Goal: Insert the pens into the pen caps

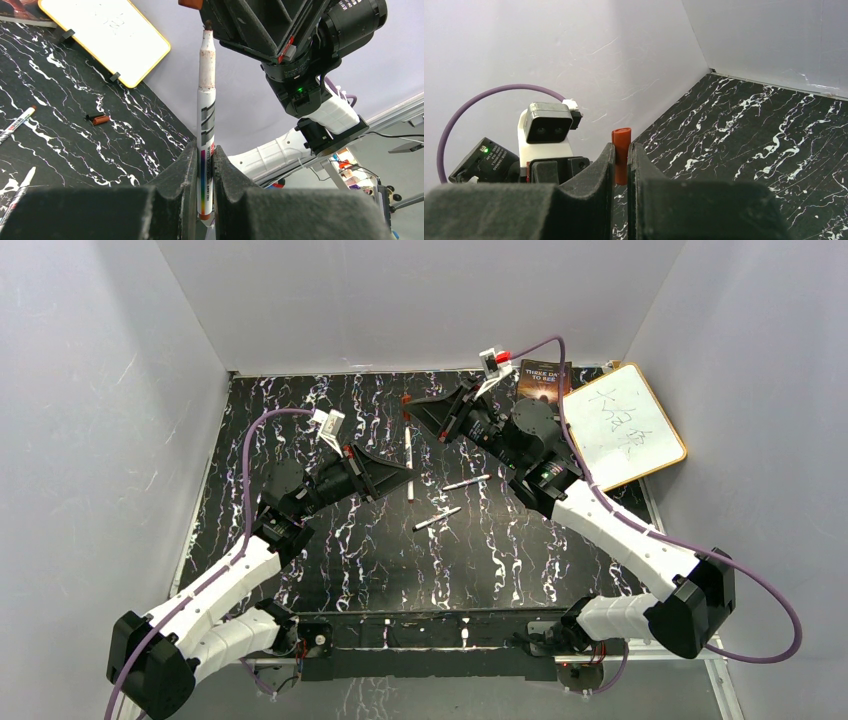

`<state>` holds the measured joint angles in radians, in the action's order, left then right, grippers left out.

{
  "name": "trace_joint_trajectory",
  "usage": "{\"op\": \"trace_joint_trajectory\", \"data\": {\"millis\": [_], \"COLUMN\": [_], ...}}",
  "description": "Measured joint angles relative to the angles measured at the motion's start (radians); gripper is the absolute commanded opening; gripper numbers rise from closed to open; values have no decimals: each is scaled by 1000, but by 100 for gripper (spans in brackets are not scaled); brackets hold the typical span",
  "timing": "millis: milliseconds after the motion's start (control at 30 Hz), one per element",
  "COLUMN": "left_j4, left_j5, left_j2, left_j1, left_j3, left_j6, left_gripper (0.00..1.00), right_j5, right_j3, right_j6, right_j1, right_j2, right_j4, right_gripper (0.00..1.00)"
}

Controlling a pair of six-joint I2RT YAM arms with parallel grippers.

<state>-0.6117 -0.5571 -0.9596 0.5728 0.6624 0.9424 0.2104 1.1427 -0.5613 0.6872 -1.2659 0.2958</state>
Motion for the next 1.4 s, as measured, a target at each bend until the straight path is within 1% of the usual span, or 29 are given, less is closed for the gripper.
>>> {"op": "trace_joint_trajectory", "data": {"millis": [967, 1400], "left_j4": [23, 11], "left_j5": [2, -33], "left_j2": [1, 10], "left_j1": [0, 0], "left_j3": [0, 0], "left_j6": [-24, -61], "left_gripper": [0, 0], "right_j5": [10, 21], "right_j3": [-12, -12], "right_j6": [-14, -16], "right_j1": [0, 0], "right_j2": [36, 32], "right_j4": [-1, -1], "right_gripper": [0, 0]}}
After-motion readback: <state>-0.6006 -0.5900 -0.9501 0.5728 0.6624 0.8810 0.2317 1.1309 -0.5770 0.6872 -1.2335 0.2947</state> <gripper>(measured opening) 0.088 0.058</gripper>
